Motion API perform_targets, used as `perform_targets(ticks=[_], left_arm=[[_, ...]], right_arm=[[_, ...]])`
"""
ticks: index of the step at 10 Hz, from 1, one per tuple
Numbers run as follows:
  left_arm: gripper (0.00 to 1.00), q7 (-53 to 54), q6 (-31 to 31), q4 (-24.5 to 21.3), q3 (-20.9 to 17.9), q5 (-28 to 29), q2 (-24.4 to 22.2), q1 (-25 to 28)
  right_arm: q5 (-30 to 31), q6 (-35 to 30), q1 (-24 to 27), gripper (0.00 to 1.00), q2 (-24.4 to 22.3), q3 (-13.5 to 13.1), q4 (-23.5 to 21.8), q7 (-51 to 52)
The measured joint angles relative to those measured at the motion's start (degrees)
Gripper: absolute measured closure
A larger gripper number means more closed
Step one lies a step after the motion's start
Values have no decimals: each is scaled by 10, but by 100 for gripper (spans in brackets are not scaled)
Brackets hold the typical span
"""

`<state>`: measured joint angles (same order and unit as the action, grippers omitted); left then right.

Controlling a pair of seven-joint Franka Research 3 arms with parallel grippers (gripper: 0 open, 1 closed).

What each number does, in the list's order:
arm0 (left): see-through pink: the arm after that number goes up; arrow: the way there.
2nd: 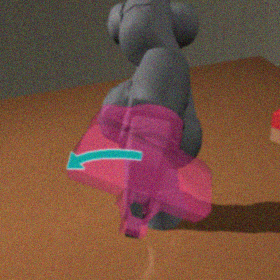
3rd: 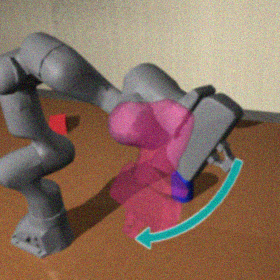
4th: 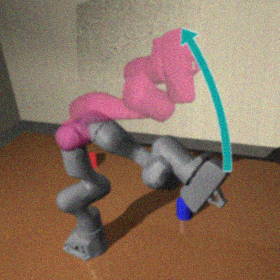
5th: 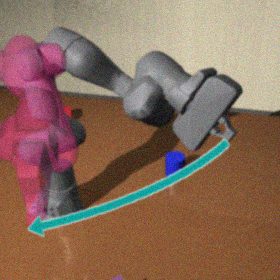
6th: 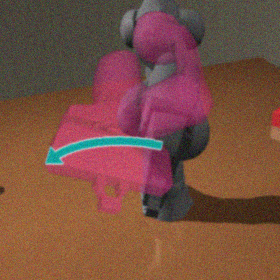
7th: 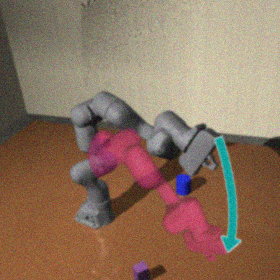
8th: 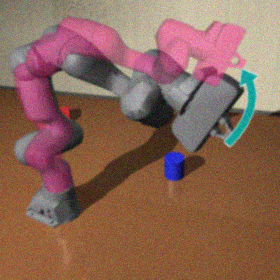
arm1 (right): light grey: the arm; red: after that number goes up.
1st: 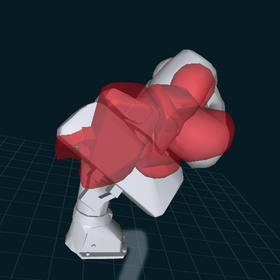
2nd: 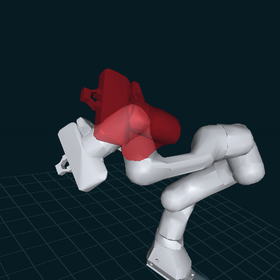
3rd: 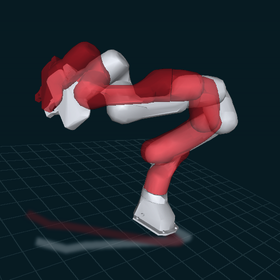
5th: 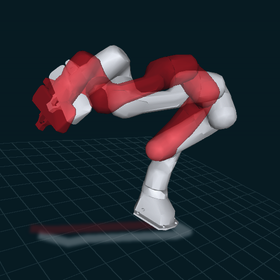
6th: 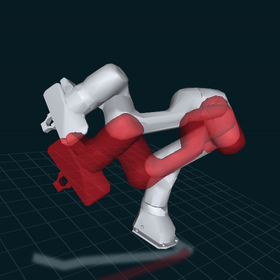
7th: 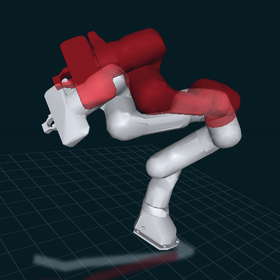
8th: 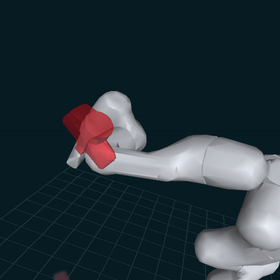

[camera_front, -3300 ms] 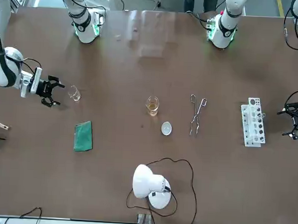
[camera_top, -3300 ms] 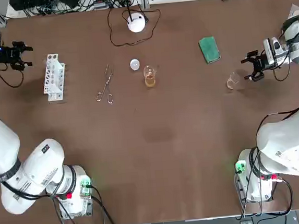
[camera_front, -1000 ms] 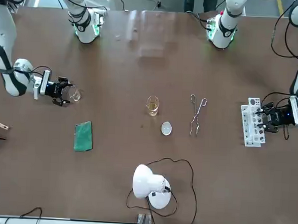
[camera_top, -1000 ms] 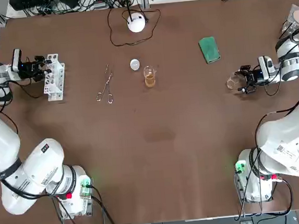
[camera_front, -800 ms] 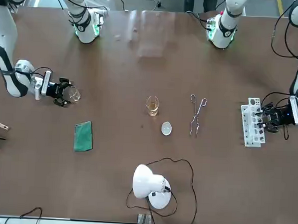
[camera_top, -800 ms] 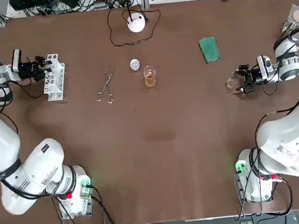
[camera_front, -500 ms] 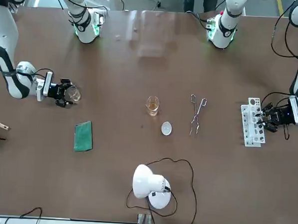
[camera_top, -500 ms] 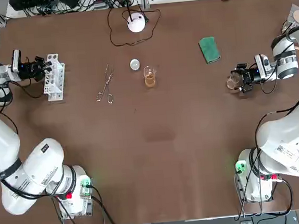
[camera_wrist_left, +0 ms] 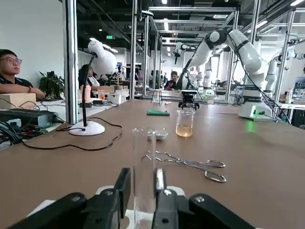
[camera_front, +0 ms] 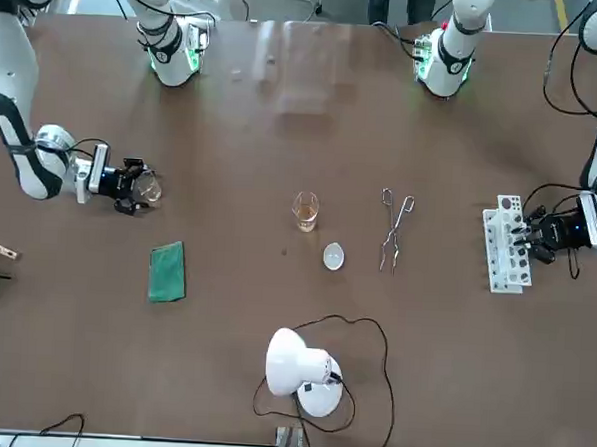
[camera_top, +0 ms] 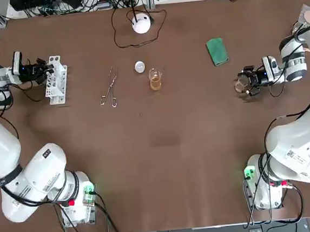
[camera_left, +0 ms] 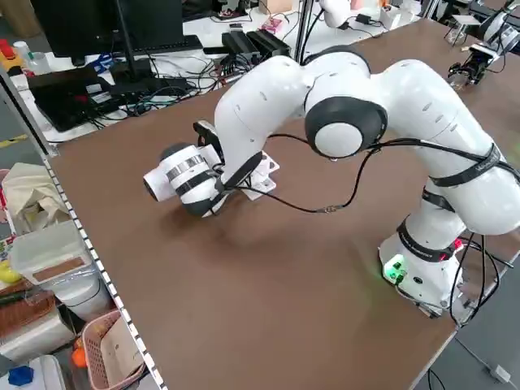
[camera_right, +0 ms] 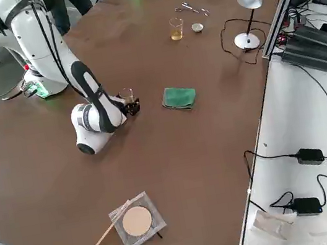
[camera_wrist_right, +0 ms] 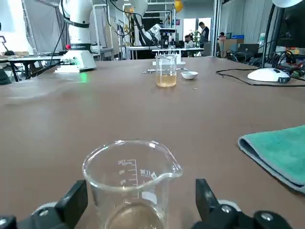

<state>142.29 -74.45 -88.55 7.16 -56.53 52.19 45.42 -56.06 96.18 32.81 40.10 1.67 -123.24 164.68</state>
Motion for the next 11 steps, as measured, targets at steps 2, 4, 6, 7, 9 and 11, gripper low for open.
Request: perform_targets(ticks=[2, 4, 6, 7, 9, 11], left_arm=[[74, 1, 1, 0, 0, 0, 0, -1], [78, 1, 4, 0, 0, 0, 0, -2], [79, 1, 4, 0, 0, 0, 0, -2], [79, 1, 4, 0, 1, 0, -1, -3], [79, 1, 5, 1, 1, 1, -3, -3], [79, 1, 7, 1, 1, 2, -8, -4]], right_arm=[[-14, 0, -2, 0, 10, 4, 0, 9], [-24, 1, -8, 0, 17, 7, 2, 10], [-25, 1, -10, 0, 20, 7, 5, 10], [-25, 1, -10, 0, 20, 7, 6, 10], [-26, 3, -9, 0, 22, 6, 9, 11], [-26, 3, -9, 2, 25, 5, 13, 12]])
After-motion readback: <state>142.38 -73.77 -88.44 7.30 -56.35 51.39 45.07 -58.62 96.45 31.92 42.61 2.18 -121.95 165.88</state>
